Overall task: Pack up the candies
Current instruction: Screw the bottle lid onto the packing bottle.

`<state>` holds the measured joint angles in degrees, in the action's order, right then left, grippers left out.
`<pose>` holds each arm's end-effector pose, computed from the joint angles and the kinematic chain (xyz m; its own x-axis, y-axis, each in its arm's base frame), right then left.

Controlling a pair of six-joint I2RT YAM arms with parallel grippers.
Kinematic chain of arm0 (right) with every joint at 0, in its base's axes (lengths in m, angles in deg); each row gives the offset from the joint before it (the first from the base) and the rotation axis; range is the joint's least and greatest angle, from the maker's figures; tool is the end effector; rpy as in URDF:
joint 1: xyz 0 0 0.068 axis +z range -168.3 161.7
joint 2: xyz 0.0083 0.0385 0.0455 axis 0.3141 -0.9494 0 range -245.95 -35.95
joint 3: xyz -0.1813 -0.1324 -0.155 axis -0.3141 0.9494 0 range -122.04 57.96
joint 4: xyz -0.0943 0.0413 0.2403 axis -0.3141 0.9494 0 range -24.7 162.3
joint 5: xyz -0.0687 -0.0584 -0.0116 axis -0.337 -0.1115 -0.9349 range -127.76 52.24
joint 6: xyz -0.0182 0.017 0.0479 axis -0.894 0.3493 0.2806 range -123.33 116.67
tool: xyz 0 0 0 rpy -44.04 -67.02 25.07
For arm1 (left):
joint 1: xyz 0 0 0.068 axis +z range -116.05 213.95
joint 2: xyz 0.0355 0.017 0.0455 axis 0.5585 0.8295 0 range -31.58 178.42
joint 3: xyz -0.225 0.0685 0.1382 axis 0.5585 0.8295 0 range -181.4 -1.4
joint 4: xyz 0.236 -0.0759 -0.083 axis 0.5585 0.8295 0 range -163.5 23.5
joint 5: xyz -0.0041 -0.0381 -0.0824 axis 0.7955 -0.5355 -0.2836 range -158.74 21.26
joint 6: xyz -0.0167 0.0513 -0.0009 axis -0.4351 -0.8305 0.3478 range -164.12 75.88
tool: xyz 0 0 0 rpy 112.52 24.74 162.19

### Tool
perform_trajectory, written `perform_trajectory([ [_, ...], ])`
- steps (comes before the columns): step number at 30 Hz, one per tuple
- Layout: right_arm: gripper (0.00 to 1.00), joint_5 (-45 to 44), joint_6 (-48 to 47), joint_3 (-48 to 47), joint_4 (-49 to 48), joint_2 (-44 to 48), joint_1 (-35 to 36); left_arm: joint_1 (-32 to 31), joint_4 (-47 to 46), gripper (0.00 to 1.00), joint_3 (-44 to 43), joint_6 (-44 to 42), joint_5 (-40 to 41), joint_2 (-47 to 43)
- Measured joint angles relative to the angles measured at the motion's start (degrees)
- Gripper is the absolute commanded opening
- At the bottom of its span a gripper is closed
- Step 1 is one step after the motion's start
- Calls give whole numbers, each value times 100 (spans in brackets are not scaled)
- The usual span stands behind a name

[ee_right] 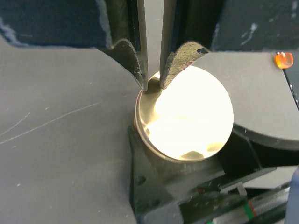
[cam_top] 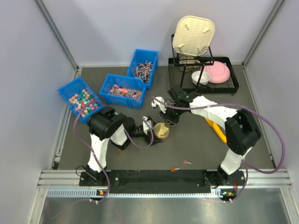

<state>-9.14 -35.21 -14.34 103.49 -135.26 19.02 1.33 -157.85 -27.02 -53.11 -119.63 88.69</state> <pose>0.2697 0.2273 0.2206 -0.2476 -0.7717 -0.5858 -0.9689 0.1987 0.1478 0.2275 -0.1784 0.0753 0.0050 0.1137 -0.9935 0.9945 0.1030 0.0168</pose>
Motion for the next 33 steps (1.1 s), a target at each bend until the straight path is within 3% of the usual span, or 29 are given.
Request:
perform_trajectory([
  [4,17,-48,-31,118,136,136,-2,9,2,68,-7,0,-24,0],
  [9,40,-26,-28,129,426,184,9,13,4,68,-11,4,-28,2],
  [14,55,81,63,-223,671,157,42,13,7,68,-15,7,-24,2],
  [20,57,221,63,-942,555,-144,52,15,9,68,-20,7,-26,2],
  [29,57,695,153,-1117,501,-837,74,17,0,68,-26,9,-31,13],
  [33,52,822,149,-1152,481,-920,111,24,-2,68,-42,11,-46,24],
])
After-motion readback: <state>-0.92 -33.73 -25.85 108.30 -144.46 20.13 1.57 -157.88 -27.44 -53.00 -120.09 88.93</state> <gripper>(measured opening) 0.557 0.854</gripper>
